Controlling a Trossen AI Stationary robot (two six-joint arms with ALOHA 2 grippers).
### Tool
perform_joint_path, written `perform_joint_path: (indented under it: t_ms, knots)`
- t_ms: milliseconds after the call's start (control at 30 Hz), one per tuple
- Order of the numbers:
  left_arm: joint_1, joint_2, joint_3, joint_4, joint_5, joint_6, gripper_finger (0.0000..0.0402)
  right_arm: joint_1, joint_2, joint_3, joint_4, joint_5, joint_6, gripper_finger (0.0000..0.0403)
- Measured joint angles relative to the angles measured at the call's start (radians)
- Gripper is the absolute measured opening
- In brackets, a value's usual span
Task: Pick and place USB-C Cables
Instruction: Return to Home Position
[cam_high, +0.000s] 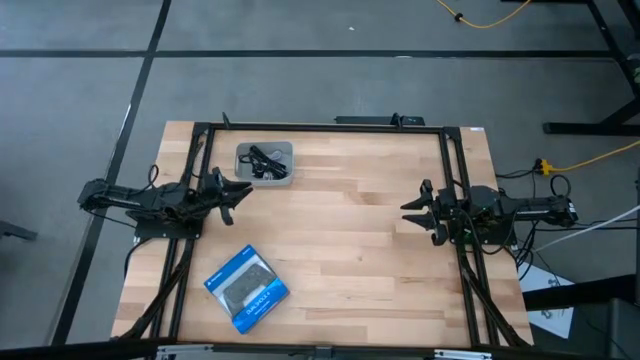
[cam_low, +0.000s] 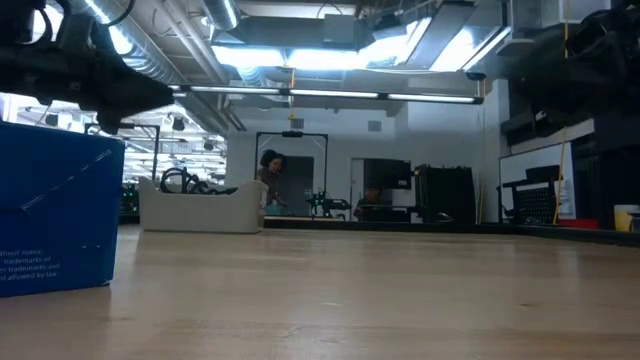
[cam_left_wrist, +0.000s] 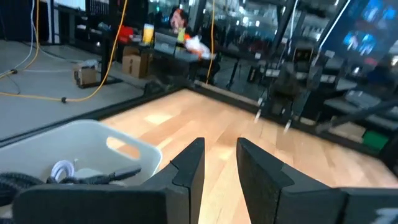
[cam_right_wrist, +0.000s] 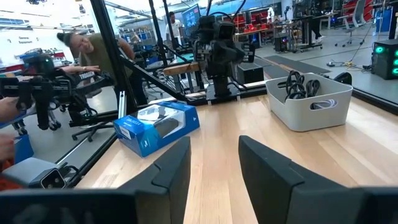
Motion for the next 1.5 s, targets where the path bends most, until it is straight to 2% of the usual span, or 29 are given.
perform_joint_path:
  t_ms: [67,300,433,633,833,1000,1267,1500]
  knots:
    - [0.0,-0.034,0.0,0.005,0.0,0.0,0.0086,0.0,0.0,0.0,0.0,0.0,0.0,0.014]
    - [0.0,-0.031,0.0,0.029,0.003,0.009,0.0086,0.0,0.0,0.0,0.0,-0.002,0.0,0.014]
    - [-0.002,-0.031,0.0,-0.001,0.026,0.184,0.0086,0.0,0.0,0.0,0.0,-0.001,0.0,0.014]
    - [-0.003,-0.031,0.0,-0.026,0.295,0.441,0.0086,0.0,0.0,0.0,-0.001,-0.001,0.0,0.014]
    - [0.008,-0.031,0.001,-0.065,0.526,0.461,0.0086,0.0,0.0,0.0,-0.001,-0.001,0.0,0.014]
    - [0.044,-0.031,0.001,-0.065,0.511,0.265,0.0086,0.0,0.0,0.0,-0.001,0.0,0.0,0.014]
    - [0.104,-0.031,0.001,-0.064,0.519,0.288,0.0086,0.0,0.0,0.0,-0.001,0.0,0.0,0.014]
    - [0.108,-0.031,0.001,-0.063,0.512,0.288,0.0086,0.0,0.0,0.0,-0.001,0.0,0.0,0.014]
